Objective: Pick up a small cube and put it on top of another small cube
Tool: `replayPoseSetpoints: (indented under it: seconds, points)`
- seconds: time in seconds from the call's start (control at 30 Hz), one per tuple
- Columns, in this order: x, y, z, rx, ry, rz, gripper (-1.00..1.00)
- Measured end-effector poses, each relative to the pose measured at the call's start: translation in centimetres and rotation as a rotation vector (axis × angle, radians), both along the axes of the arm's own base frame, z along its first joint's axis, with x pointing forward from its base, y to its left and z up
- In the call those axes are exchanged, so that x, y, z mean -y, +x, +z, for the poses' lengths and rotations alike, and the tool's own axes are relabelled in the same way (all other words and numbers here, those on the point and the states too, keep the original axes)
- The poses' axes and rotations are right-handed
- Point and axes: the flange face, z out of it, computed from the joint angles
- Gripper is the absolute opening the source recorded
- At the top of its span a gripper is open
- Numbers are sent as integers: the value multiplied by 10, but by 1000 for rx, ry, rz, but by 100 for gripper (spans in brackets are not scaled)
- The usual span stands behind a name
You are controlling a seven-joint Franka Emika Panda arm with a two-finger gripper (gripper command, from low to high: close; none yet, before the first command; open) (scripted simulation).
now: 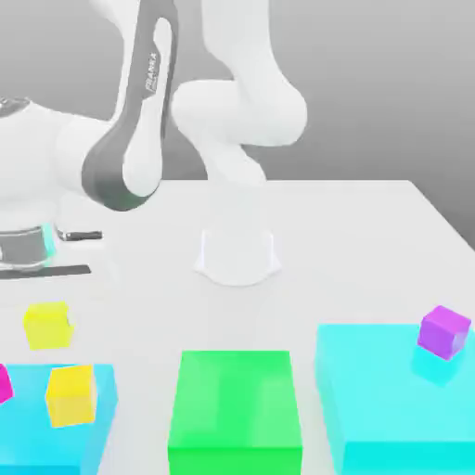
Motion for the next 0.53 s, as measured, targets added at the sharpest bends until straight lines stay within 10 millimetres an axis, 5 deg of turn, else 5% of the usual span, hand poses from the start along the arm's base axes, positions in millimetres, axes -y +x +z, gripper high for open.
replayPoseSetpoints:
  seconds: [0.2,0.33,0.37,0.53]
  points:
    - [36,45,50,8,-5,-157,-100]
    - [40,53,10,11,-7,-181,-100]
    - [41,53,0,10,-7,-182,100]
    - [41,53,0,10,-7,-182,100]
